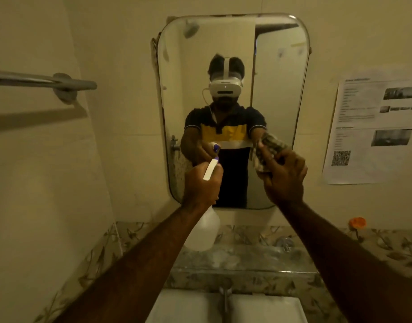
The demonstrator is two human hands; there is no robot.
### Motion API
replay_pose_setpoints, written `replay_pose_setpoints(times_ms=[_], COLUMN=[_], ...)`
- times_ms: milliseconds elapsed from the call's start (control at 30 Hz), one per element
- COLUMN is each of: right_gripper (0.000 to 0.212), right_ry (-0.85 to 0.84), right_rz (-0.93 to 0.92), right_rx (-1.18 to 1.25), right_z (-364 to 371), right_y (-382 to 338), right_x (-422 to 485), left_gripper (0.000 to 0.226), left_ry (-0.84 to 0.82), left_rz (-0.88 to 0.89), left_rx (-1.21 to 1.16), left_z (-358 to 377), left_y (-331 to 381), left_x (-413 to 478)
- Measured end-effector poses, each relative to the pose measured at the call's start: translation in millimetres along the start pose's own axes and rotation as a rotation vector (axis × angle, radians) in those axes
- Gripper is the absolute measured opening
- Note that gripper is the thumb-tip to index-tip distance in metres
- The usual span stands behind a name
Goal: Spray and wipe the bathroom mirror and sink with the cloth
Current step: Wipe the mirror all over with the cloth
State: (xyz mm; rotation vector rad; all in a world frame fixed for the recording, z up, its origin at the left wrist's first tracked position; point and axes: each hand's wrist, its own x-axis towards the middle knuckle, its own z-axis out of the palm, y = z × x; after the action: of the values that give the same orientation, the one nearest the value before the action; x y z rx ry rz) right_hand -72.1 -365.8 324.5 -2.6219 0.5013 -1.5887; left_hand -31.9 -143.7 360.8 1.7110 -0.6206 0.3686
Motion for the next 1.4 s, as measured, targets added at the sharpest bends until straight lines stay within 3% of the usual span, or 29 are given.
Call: replay_pose_setpoints(times_ms=[167, 367, 467, 600, 900, 1067, 1267, 1400], right_gripper=[0.08, 0.088, 0.089, 0.091, 0.085, 0.087, 0.087, 0.078], right_ry=[-0.094, -0.19, -0.203, -0.201, -0.267, -0.196, -0.07, -0.186], right_rz=[0.154, 0.313, 0.277, 0.093, 0.06, 0.225, 0.569, 0.944], right_rx=[0.051, 0.137, 0.178, 0.145, 0.168, 0.572, 1.016, 1.29], right_z=[21, 54, 68, 84, 89, 79, 52, 37], right_y=[-22, -99, -130, -166, -201, -202, -211, -209], right_x=[-58, -85, -89, -97, -96, -88, -93, -113], left_gripper=[0.024, 0.015, 0.019, 0.023, 0.025, 0.026, 0.025, 0.026], left_ry=[0.006, 0.08, 0.12, 0.156, 0.181, 0.172, 0.203, 0.194], left_rz=[-0.098, -0.062, -0.049, -0.07, -0.16, -0.18, -0.208, -0.267], left_rx=[0.038, 0.085, 0.127, 0.165, 0.135, 0.095, 0.086, 0.065], left_z=[-5, -31, -55, -83, -99, -98, -97, -97], left_y=[-28, -39, -49, -64, -97, -101, -110, -119], left_x=[-22, -32, -28, -21, -35, -40, -53, -71])
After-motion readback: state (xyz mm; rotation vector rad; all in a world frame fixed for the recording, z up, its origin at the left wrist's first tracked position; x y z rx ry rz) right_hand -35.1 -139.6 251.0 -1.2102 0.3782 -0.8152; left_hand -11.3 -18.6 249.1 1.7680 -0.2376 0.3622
